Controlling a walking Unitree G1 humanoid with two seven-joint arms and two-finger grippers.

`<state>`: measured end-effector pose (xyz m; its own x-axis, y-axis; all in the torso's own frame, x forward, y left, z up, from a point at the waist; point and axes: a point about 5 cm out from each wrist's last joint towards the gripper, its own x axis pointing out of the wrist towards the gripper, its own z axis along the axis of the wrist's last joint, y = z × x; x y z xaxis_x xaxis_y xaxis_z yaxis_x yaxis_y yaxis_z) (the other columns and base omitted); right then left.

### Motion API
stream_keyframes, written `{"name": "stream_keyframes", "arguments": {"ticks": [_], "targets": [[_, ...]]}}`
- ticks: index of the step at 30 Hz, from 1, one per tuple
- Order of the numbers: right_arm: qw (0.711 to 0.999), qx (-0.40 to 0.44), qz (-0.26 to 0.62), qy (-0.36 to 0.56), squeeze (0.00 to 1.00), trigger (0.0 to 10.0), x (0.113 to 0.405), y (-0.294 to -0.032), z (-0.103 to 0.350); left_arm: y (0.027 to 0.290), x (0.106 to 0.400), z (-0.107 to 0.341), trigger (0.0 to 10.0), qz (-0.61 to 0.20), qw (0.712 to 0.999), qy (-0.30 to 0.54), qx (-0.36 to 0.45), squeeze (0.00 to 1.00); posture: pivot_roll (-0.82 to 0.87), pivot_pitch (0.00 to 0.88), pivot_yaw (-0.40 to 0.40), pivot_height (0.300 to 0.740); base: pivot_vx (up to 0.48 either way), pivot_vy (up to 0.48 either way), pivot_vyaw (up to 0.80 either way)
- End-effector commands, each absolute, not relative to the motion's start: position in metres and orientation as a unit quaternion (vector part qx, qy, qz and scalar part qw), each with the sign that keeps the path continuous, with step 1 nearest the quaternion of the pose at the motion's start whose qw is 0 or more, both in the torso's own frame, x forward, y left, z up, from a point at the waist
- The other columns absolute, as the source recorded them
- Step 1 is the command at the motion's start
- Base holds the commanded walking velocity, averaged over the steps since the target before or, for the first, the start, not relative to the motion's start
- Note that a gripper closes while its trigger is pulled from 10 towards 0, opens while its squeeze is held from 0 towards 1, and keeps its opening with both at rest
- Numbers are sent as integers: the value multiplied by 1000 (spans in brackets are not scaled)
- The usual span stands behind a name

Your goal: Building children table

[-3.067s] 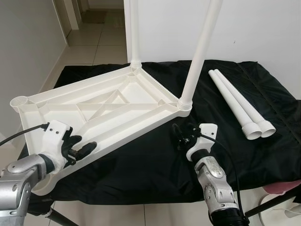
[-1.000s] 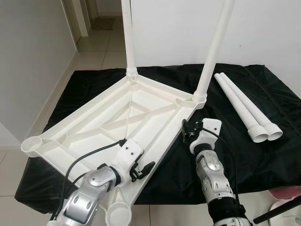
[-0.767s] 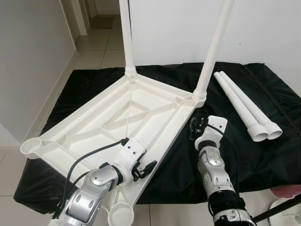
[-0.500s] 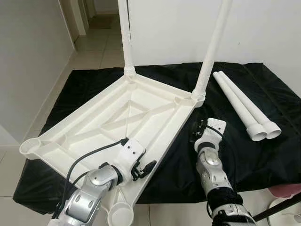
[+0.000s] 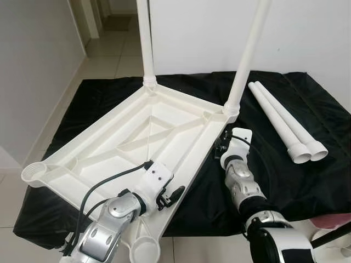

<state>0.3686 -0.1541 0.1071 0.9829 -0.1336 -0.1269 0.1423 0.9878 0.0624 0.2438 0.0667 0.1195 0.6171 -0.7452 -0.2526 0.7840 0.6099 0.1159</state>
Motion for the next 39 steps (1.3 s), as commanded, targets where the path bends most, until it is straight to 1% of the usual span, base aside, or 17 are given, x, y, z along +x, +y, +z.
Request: {"name": "stream_keyframes", "arguments": {"ticks": [1,7,9,13,22,24,32,35,39], "targets": [[994,38,-56,83,0,10000,368,-148,100,58,238,121,10000,-448,884,85,105,0,50,32,8,740,0,0,0],[995,33,-22,88,0,10000,373,-143,103,50,235,124,10000,-456,881,79,101,0,51,28,10,740,0,0,0],[996,12,-14,83,0,10000,375,-142,106,48,234,125,10000,-461,878,78,100,0,48,26,14,740,0,0,0],[997,2,-4,77,0,10000,377,-139,109,48,234,125,10000,-461,878,78,100,0,44,24,18,740,0,0,0],[998,-5,31,63,0,10000,383,-124,120,45,236,128,10000,-462,879,73,99,0,42,22,22,740,0,0,0],[995,9,78,59,0,10000,383,-112,121,43,237,129,10000,-460,880,72,97,0,38,23,24,740,0,0,0],[990,1,127,55,0,10000,381,-103,120,42,238,130,10000,-459,880,70,97,0,31,25,24,740,0,0,0],[990,-8,128,54,0,10000,381,-104,119,41,238,129,10000,-458,881,70,98,0,28,27,22,740,0,0,0],[995,-7,86,58,0,10000,380,-118,116,41,240,130,10000,-456,882,69,97,0,28,28,21,740,0,0,0]]}}
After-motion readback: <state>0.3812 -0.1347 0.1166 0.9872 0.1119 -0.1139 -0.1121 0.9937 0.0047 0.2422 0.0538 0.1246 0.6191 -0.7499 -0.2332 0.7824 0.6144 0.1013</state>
